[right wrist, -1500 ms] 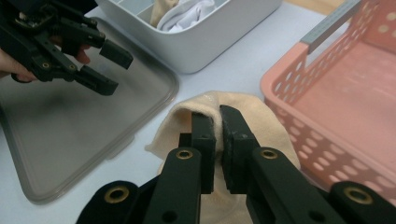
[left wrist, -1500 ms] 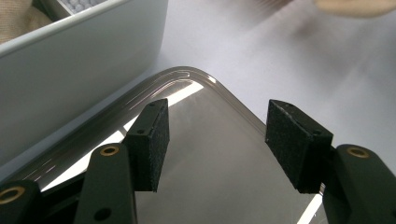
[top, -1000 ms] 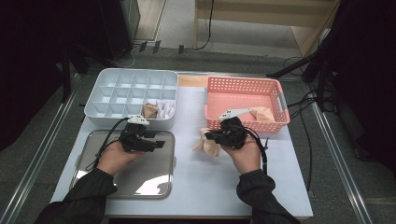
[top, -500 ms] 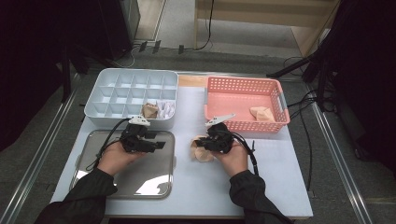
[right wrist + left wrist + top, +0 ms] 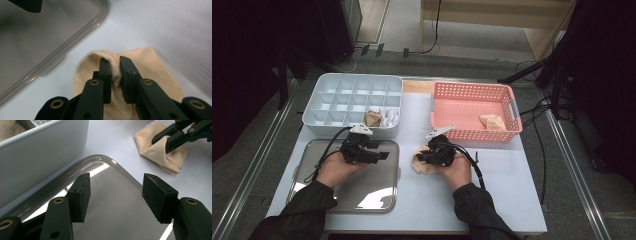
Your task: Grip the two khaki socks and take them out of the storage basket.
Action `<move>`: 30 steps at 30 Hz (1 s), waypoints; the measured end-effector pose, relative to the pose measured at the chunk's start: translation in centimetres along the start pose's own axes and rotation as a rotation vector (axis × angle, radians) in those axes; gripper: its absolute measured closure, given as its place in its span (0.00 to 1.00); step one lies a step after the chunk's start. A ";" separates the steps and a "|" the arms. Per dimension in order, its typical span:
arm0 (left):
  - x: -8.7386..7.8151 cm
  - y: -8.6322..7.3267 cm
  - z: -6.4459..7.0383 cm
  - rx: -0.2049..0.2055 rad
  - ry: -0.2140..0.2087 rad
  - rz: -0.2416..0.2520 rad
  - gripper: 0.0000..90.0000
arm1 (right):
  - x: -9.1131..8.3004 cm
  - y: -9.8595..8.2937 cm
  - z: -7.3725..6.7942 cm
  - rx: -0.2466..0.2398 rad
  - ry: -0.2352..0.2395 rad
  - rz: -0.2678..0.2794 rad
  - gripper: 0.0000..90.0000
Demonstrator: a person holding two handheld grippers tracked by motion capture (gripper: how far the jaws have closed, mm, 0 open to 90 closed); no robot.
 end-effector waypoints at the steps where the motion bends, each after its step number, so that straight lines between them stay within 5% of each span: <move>1: 0.0 0.0 0.0 -0.001 0.000 -0.001 0.46 | -0.1 0.1 0.0 -0.001 -0.003 0.003 0.88; 14: -0.2 0.0 0.0 0.004 0.013 0.002 0.46 | -3.2 1.3 -0.1 0.010 -0.003 0.072 0.74; 30: -0.5 -0.2 0.2 0.015 0.022 0.002 0.45 | -6.8 2.0 1.7 0.035 -0.037 0.126 0.73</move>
Point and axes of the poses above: each handheld gripper's, and its own axes: x roughly forward along the jaws, y roughly out of its top, z roughly to its right, the point moved 10 cm from there along x, roughly forward along the jaws, and after that the axes turned 7 degrees about -z, right-handed, at the moved point
